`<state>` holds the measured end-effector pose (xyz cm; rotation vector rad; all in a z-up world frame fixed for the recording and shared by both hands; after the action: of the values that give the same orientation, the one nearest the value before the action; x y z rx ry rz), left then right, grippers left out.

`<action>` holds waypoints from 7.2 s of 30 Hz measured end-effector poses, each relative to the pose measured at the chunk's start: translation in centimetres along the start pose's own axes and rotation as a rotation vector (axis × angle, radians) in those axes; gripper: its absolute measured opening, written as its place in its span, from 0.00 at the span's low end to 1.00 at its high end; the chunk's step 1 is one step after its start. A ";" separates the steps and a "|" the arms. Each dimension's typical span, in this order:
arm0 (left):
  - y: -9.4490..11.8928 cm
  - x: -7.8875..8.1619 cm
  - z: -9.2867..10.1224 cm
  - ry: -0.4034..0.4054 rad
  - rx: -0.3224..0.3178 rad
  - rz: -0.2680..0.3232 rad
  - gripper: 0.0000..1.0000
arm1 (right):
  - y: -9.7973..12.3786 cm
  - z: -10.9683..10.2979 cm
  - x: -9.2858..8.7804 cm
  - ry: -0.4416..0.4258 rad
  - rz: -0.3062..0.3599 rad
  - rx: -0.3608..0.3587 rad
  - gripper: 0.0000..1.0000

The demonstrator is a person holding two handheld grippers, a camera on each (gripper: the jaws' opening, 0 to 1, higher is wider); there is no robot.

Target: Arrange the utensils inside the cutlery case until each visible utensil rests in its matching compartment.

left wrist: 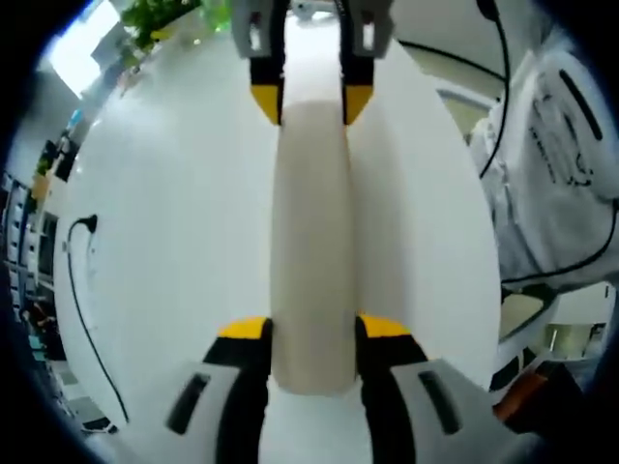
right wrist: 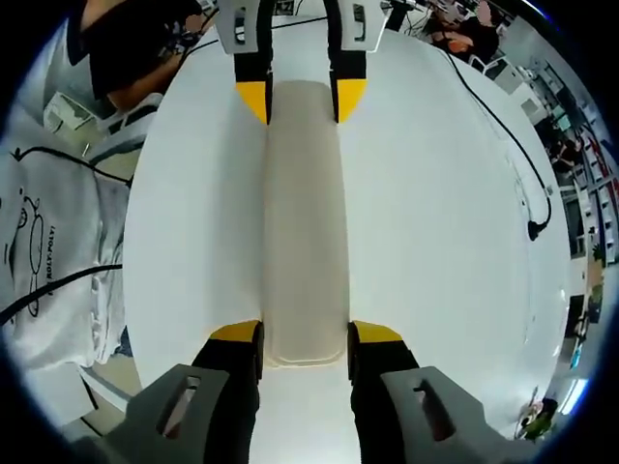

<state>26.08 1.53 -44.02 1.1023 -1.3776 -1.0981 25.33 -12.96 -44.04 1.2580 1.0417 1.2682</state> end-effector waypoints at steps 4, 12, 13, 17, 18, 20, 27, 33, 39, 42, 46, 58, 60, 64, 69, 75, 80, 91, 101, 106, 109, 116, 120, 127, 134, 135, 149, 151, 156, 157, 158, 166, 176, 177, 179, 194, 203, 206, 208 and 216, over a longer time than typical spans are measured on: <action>0.0 0.0 0.0 0.001 -0.002 0.004 0.36 | 0.0 0.0 0.0 0.002 -0.002 0.000 0.35; 0.0 -0.1 0.2 -0.008 0.001 0.001 0.36 | 0.0 -0.1 0.1 -0.003 0.004 0.000 0.35; 0.0 -0.1 0.2 -0.009 0.001 0.001 0.36 | 0.0 -0.2 0.1 -0.003 0.005 0.001 0.35; 0.0 -0.1 0.2 -0.012 0.006 -0.002 0.36 | 0.0 -0.2 0.1 -0.002 0.000 -0.002 0.35; 0.1 -0.1 0.3 -0.010 0.005 -0.002 0.36 | 0.0 -0.2 0.1 0.000 -0.002 -0.002 0.35; 0.3 0.0 0.4 -0.009 0.006 -0.002 0.36 | 0.1 -0.2 0.1 0.005 -0.006 -0.004 0.35; 0.7 -0.3 0.7 0.000 0.001 -0.008 0.36 | 0.4 -0.3 0.5 0.010 0.002 0.001 0.35; -0.1 -0.3 0.8 -0.007 -0.002 -0.022 0.37 | 0.0 -0.5 0.4 0.012 0.004 0.000 0.35; 0.0 -0.1 0.7 -0.007 0.000 -0.013 0.37 | 0.1 -0.5 0.2 0.016 -0.003 -0.001 0.35; 0.0 0.0 0.9 -0.009 -0.005 -0.020 0.37 | 0.1 -0.6 0.2 0.019 -0.002 -0.002 0.35; -0.2 0.0 0.7 -0.014 -0.004 -0.021 0.37 | 0.0 -0.5 0.1 0.013 -0.001 -0.003 0.35; -0.3 0.0 0.5 -0.024 -0.001 -0.026 0.37 | 0.1 -0.4 0.0 0.009 0.008 0.027 0.35; -0.3 0.0 0.5 -0.019 -0.003 -0.027 0.37 | 0.2 -0.6 0.0 0.007 0.008 0.051 0.35; -0.5 -0.1 0.4 -0.004 -0.008 -0.032 0.38 | 0.4 -0.7 0.1 0.004 -0.008 0.100 0.35; -0.8 -0.1 0.5 -0.014 0.007 -0.033 0.39 | 0.8 -0.4 0.4 0.043 -0.015 0.091 0.20; -0.7 0.0 0.4 -0.016 0.012 -0.038 0.39 | 1.1 -0.6 0.3 0.027 -0.007 0.086 0.20; -0.5 -0.1 0.2 -0.029 0.011 -0.036 0.39 | 1.2 -0.6 0.0 0.003 0.025 0.088 0.22; 2.7 0.0 -0.3 0.031 0.004 0.052 0.36 | 4.2 0.0 -0.9 -0.041 0.081 0.059 0.13; 5.2 0.7 -0.4 0.025 0.032 0.129 0.23 | 8.2 1.3 1.6 -0.035 0.183 -0.010 0.00; 5.7 0.9 -0.9 0.010 0.042 0.112 0.22 | 8.5 0.6 1.6 -0.008 0.157 0.013 0.00; 5.2 1.6 -0.6 -0.008 0.024 0.119 0.21 | 8.1 0.1 1.9 -0.006 0.166 0.038 0.00; -0.2 0.4 0.5 -0.049 -0.074 0.020 0.22 | -0.7 -2.2 0.3 -0.040 0.054 0.202 0.00; -0.3 0.1 0.3 -0.012 -0.076 0.043 0.18 | 0.2 -2.2 -0.4 -0.035 0.130 0.201 0.00; 0.1 0.3 -0.3 -0.002 -0.061 0.061 0.18 | 0.0 -1.8 -0.1 -0.046 0.096 0.160 0.00; 0.2 0.3 -0.8 0.026 -0.031 0.053 0.18 | 0.6 -1.3 -0.4 -0.046 0.024 0.128 0.04; 0.3 -0.2 -0.7 0.014 -0.024 0.027 0.18 | 0.9 -1.3 -0.4 -0.038 0.036 0.123 0.04; 9.3 -1.4 -3.4 0.104 0.282 0.339 0.19 | 6.9 1.6 0.2 -0.088 0.477 -0.206 0.07; 10.8 -1.5 -3.8 0.146 0.328 0.437 0.19 | 7.4 1.3 0.1 -0.122 0.527 -0.190 0.07; 12.9 -1.8 -3.1 0.242 0.403 0.613 0.20 | 7.8 1.6 -1.0 -0.200 0.665 -0.211 0.13; 12.5 -2.4 -2.8 0.239 0.414 0.604 0.20 | 7.7 1.2 -1.1 -0.216 0.716 -0.207 0.15; 11.9 -2.8 -2.2 0.227 0.420 0.594 0.20 | 7.7 1.1 -1.1 -0.225 0.757 -0.206 0.18; 12.6 -2.9 -1.0 0.303 0.465 0.879 0.28 | 9.1 -0.7 -1.1 -0.272 1.109 -0.212 0.50; 9.2 -3.9 0.7 0.358 0.423 1.065 0.42 | 5.6 -1.9 -0.9 -0.319 1.174 -0.140 0.62; 8.9 -4.0 0.8 0.353 0.428 1.059 0.47 | 5.1 -1.8 -0.9 -0.322 1.166 -0.137 0.66; 8.4 -4.0 1.0 0.325 0.431 1.051 0.60 | 3.9 -1.5 -1.1 -0.345 1.132 -0.114 0.70; 3.2 -4.7 0.1 0.300 0.340 0.927 0.63 | 1.2 -1.1 -1.1 -0.345 1.050 -0.097 0.67; -0.3 -5.0 0.7 0.288 0.259 0.780 0.53 | -0.6 -1.4 -0.4 -0.325 0.983 -0.053 0.55; -0.3 -4.9 0.5 0.296 0.256 0.787 0.46 | -1.0 -1.5 -0.1 -0.309 0.964 -0.054 0.48; -0.2 -5.0 0.2 0.316 0.258 0.787 0.42 | -1.2 -1.5 -0.1 -0.310 0.960 -0.044 0.43; -0.3 -4.6 0.2 0.355 0.234 0.780 0.41 | -1.2 -1.4 -0.4 -0.328 0.956 -0.036 0.43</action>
<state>26.24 6.01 -45.10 0.7482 -1.4687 -0.1724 24.01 -13.13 -45.40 1.9526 0.1335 1.6611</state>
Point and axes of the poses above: the point that each gripper's makers call its tool centre point, and the gripper's own axes: y roughly backward along the fingers, z roughly to its right, x roughly out of its top, the point moved 1 cm from there along y, roughly backward along the fingers, and after that the axes turned 5 degrees about -z, right-handed, at the moved point
